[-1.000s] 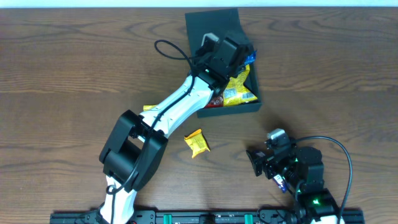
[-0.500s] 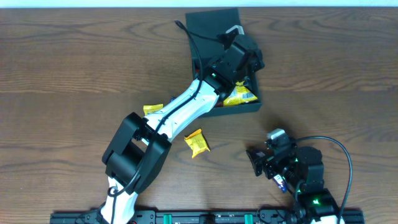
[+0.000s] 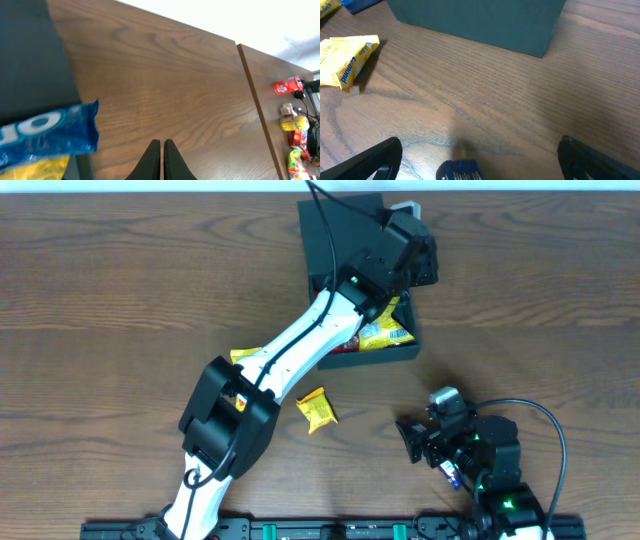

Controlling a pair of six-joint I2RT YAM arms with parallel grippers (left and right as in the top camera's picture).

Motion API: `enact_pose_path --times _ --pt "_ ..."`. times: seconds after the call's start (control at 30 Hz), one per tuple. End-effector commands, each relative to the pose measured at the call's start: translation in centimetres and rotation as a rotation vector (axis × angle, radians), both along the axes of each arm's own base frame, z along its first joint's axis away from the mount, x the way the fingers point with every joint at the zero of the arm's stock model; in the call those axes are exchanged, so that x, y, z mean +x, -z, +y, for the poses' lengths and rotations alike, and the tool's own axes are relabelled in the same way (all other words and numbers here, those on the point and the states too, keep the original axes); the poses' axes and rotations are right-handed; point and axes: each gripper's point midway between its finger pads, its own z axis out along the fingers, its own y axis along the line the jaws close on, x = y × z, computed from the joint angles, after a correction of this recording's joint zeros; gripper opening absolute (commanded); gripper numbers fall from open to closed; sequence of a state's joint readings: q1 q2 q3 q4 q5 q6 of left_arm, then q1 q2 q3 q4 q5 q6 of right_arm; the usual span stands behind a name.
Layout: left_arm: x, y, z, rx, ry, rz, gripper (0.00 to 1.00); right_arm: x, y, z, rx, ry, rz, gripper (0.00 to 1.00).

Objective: Pack container
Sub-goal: 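Push the Oreo pack down into the box with the left gripper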

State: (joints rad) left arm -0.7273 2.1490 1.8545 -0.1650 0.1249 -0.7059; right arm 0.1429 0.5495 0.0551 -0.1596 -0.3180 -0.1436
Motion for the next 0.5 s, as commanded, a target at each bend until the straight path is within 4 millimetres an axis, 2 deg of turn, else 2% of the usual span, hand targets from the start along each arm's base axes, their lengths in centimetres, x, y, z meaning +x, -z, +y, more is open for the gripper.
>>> enact_pose_path --times 0.0,0.13,0.23,0.37,0.47 --pt "0.4 1.3 0.1 0.072 0.047 -0.011 0.05 0.0 0.1 -0.2 -0.008 0.0 -0.002 0.99" --pt "-0.4 4.0 0.8 0.213 0.123 0.025 0.06 0.0 0.1 -0.2 -0.008 0.0 -0.002 0.99" --pt "-0.2 5.9 1.1 0.258 0.14 0.051 0.06 0.0 0.1 -0.2 -0.008 0.0 -0.002 0.99" --pt "0.3 6.6 0.6 0.248 0.141 0.042 0.06 0.0 0.1 -0.2 -0.008 0.0 -0.002 0.99" --pt "0.9 6.0 0.1 0.22 0.134 0.009 0.06 0.0 0.1 -0.2 -0.008 0.0 -0.002 0.99"
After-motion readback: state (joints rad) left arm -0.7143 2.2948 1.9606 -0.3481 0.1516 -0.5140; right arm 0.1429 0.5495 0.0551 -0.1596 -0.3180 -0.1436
